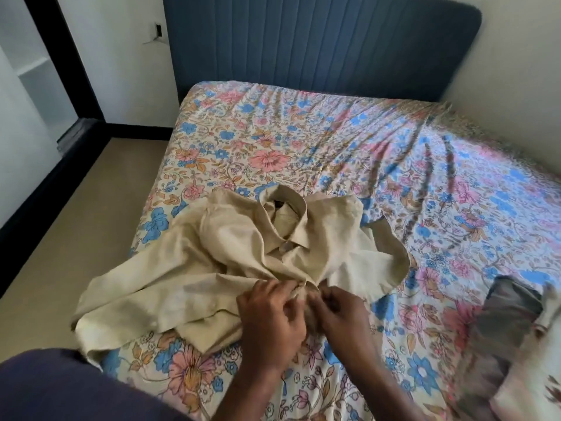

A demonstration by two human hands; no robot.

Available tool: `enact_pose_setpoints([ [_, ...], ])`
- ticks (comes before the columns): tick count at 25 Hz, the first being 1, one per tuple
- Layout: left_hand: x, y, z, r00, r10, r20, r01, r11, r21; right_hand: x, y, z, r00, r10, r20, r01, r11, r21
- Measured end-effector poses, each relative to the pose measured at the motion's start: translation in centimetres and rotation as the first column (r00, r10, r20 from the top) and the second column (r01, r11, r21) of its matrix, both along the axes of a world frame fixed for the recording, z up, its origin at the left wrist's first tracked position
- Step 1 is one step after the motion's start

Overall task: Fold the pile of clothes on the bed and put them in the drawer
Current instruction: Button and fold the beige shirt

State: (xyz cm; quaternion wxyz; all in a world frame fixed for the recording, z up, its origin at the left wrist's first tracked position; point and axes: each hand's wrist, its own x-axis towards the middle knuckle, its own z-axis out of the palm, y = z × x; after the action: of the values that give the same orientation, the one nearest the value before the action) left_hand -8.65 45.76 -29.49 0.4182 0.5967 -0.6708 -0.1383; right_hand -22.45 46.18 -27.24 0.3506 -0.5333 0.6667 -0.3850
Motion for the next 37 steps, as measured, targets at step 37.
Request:
enact_pose_setpoints([
  [37,0.9,1.0,-0.3,0.887,-0.066,-0.456,0.100,0.994,0.051,2.8,0.9,0.7,0.954,0.066,0.292,-0.049,0.997,-0.067],
])
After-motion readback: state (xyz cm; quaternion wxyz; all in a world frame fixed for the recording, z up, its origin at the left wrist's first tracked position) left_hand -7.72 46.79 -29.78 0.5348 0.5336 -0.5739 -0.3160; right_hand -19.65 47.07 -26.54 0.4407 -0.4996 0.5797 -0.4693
